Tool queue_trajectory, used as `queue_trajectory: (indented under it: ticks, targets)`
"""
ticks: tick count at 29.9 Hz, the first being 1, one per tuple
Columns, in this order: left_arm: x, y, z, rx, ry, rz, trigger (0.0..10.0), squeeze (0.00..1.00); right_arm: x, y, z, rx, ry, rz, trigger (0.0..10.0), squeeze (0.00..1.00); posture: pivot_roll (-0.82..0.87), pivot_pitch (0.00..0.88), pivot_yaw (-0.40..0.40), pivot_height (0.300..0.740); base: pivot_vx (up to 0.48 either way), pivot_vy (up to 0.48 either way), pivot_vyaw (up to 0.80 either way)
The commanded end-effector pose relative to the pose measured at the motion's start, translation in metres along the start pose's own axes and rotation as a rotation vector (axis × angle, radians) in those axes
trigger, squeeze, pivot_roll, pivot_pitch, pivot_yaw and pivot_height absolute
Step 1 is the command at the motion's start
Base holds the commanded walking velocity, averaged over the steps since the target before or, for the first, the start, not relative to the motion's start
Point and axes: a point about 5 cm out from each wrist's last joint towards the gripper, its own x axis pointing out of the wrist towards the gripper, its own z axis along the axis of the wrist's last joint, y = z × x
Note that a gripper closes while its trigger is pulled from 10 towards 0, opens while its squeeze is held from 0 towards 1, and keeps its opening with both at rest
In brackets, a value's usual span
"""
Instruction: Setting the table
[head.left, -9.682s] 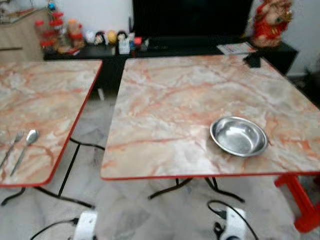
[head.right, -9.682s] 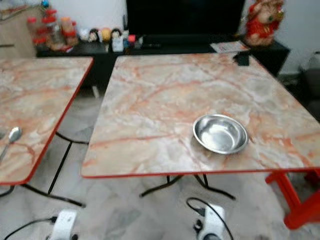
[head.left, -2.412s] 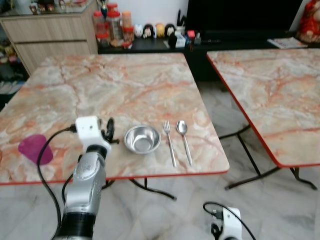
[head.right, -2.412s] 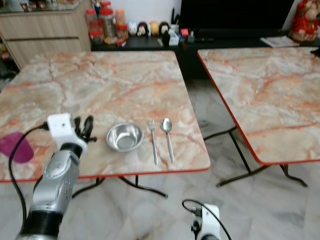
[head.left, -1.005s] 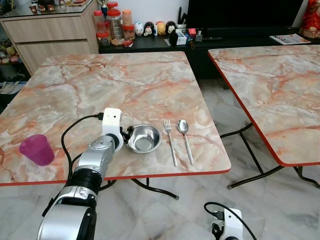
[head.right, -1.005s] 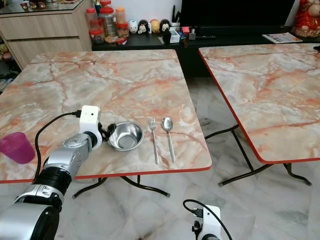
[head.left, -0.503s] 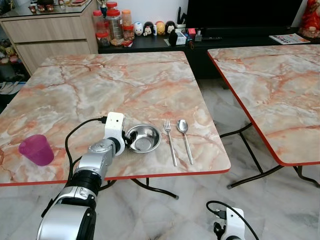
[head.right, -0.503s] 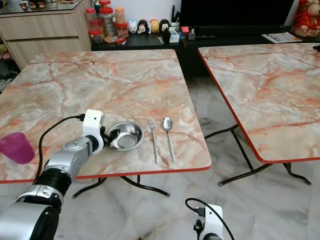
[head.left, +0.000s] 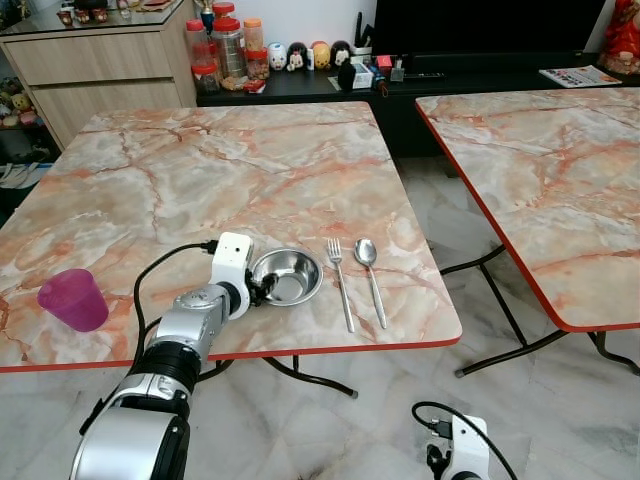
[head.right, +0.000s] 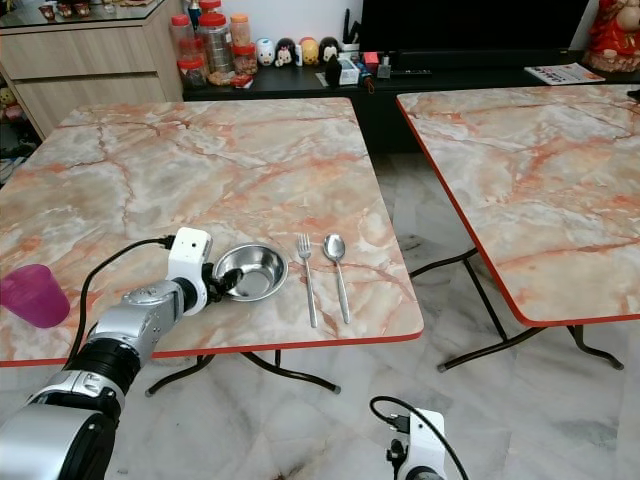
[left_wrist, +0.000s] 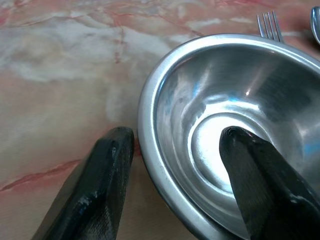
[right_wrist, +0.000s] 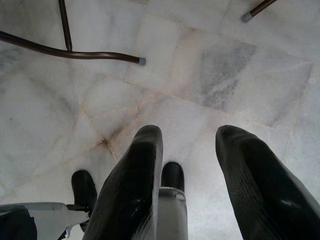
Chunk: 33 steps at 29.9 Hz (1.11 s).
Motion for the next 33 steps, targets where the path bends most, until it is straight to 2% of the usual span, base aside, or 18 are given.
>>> queue_trajectory:
  ticks: [1, 2, 3, 4, 33]
  targets:
    - [-0.0001, 0.0008, -0.0036, -0.002, 0.031, -0.011, 9.0, 0.00, 0.0002, 0.0019, 0.0009, 0.000, -0.007, 0.006, 10.0, 0.00, 0.03, 0.000, 0.014, 0.740, 0.000, 0.000, 0.00]
    - [-0.0001, 0.0004, -0.0039, 0.003, 0.036, -0.016, 8.0, 0.00, 0.0003, 0.0023, 0.0013, -0.002, -0.007, 0.007, 10.0, 0.00, 0.03, 0.000, 0.014, 0.740, 0.000, 0.000, 0.00]
    - [-0.0002, 0.0001, -0.0041, 0.007, 0.043, -0.023, 3.4, 0.00, 0.0005, 0.0031, 0.0021, -0.003, -0.008, 0.009, 10.0, 0.00, 0.03, 0.000, 0.012, 0.740, 0.000, 0.000, 0.00]
    - [-0.0003, 0.0001, -0.0042, 0.006, 0.044, -0.025, 0.0, 0.00, 0.0006, 0.0035, 0.0023, -0.002, -0.009, 0.010, 10.0, 0.00, 0.03, 0.000, 0.012, 0.740, 0.000, 0.000, 0.00]
    - [-0.0038, 0.0056, -0.0045, 0.000, 0.056, -0.028, 0.0, 0.00, 0.0015, 0.0048, 0.0057, 0.000, -0.012, 0.010, 10.0, 0.00, 0.05, 0.000, 0.001, 0.740, 0.000, 0.000, 0.00]
